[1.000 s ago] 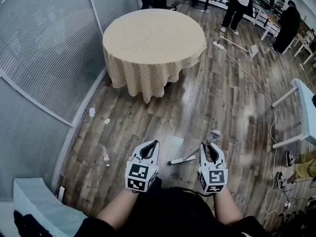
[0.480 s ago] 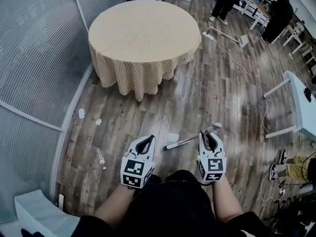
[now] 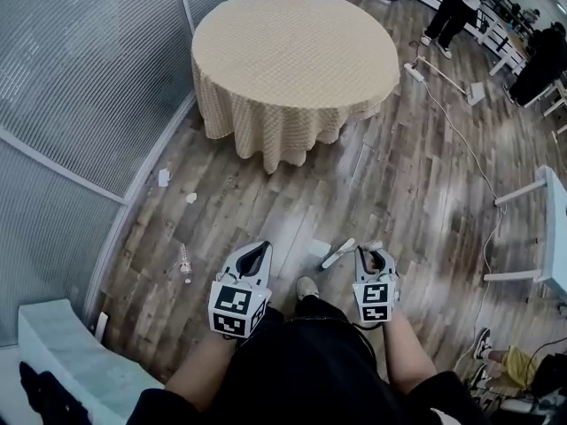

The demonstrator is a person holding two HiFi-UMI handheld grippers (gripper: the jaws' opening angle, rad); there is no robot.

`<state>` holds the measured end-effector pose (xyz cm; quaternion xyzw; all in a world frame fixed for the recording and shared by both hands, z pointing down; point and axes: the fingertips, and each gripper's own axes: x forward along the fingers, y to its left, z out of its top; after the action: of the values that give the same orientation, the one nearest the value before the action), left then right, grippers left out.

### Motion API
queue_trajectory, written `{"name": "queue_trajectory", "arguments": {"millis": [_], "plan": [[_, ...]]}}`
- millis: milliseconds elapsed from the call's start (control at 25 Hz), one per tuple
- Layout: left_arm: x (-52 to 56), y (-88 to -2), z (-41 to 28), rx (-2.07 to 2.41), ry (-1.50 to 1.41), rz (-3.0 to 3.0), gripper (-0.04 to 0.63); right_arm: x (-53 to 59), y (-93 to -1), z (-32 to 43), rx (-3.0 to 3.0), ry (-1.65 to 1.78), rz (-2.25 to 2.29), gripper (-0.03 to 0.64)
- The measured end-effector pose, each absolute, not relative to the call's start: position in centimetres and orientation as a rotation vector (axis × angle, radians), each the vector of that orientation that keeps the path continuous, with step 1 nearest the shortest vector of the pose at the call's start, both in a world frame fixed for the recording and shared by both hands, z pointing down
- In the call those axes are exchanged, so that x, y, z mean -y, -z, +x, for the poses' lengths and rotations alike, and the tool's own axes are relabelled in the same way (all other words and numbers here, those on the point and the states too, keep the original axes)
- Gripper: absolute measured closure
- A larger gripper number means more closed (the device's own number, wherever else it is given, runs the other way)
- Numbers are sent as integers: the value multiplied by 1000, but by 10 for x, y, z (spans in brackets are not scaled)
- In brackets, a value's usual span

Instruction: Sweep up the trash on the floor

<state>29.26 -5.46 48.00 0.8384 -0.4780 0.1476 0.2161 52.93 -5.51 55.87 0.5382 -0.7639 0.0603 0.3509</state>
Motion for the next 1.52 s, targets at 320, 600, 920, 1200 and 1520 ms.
{"name": "queue_trajectory", "arguments": {"millis": [320,600,920,1200,1520], "plan": [[59,-481,299,1478,-462,2184,600,54,-630,557,1971,-110,1118,526],[45,-481,305,1619,-482,2072,600,66,-652,550,2059,-83,929,526],[16,-481,286,1771,-457,1924,600,81,-656,488,2177,-24,703,526],[-17,-491,232,1897,-386,1743,600,91,-660,424,2224,-6,575,526],[-39,-498,161,1979,-285,1626,600,111,-652,334,2250,-32,542,526]]}}
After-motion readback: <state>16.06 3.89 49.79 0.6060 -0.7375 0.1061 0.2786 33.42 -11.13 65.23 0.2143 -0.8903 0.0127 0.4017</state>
